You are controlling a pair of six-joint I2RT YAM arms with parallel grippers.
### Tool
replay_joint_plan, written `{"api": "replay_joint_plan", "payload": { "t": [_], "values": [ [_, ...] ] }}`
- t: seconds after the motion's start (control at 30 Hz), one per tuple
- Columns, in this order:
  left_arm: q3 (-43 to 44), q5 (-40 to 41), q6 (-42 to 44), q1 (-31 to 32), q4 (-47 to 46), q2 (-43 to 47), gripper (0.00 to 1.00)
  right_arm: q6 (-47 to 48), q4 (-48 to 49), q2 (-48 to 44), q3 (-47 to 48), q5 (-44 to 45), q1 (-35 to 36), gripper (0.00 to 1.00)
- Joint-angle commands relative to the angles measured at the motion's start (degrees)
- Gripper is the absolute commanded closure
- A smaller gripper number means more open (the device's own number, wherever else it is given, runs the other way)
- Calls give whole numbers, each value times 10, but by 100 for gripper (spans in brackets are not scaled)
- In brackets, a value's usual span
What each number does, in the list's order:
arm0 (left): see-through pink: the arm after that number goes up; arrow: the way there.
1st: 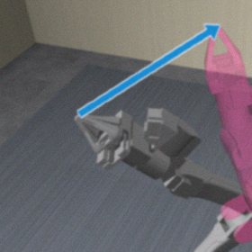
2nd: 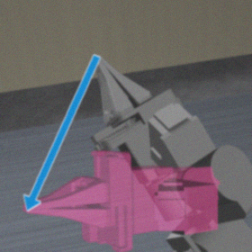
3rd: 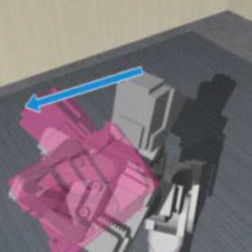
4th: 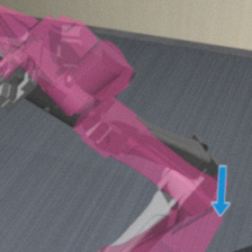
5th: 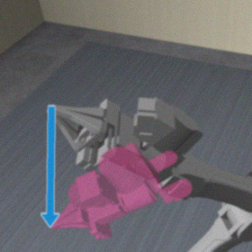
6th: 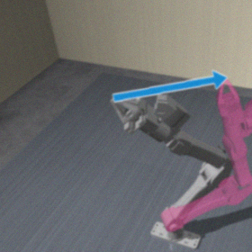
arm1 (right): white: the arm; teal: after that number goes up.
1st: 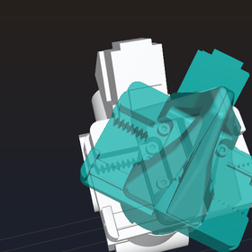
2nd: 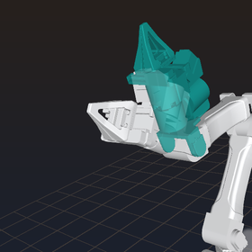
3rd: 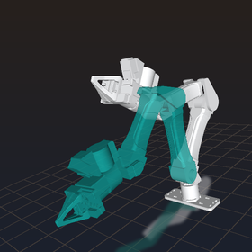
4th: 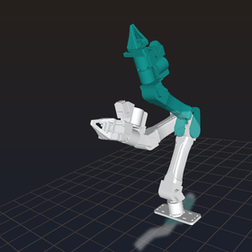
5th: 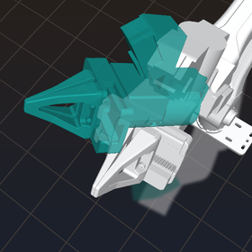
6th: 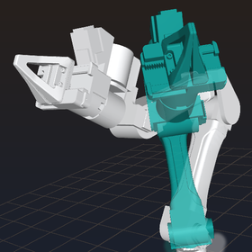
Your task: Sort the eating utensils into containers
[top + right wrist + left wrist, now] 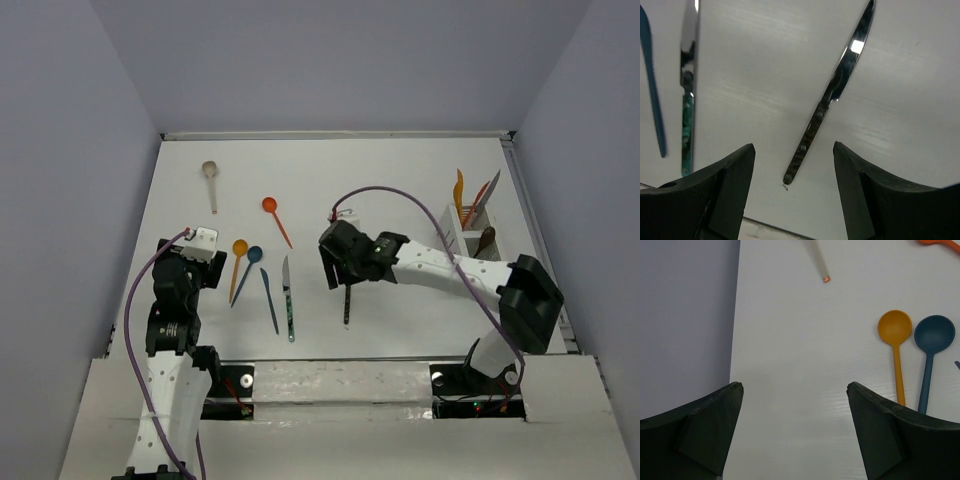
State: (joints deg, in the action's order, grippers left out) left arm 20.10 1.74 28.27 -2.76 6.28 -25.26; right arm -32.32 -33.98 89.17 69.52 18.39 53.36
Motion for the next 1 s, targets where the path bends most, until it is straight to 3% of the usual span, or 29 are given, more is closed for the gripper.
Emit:
{"api": "replay_joint_plan", "payload": {
  "t": [0.0, 0.4, 0.53, 0.57, 0.67, 0.73, 0.83, 0.97],
  "values": [
    [4, -4, 4, -6, -14, 0, 1, -72, -82, 28, 11, 3, 41, 30],
    [3, -6, 5, -7, -12, 10, 1, -80, -57, 207, 26, 33, 40, 35],
    [1, -6, 4, -7, -10, 13, 1, -85, -53, 240, 26, 35, 24, 55],
    [2, -6, 4, -7, -10, 16, 1, -86, -53, 241, 21, 33, 24, 66],
    [1, -6, 5, -8, -10, 18, 1, -91, -50, 232, 9, 33, 24, 81],
    [2, -6, 4, -8, -9, 17, 1, -93, -46, 222, -5, 45, 24, 98],
    [2, -7, 5, -8, -9, 15, 1, -84, -36, 193, -11, 73, 24, 100],
    [2, -8, 5, -8, -10, 14, 1, -22, 25, 83, -26, 166, 24, 100]
  ]
}}
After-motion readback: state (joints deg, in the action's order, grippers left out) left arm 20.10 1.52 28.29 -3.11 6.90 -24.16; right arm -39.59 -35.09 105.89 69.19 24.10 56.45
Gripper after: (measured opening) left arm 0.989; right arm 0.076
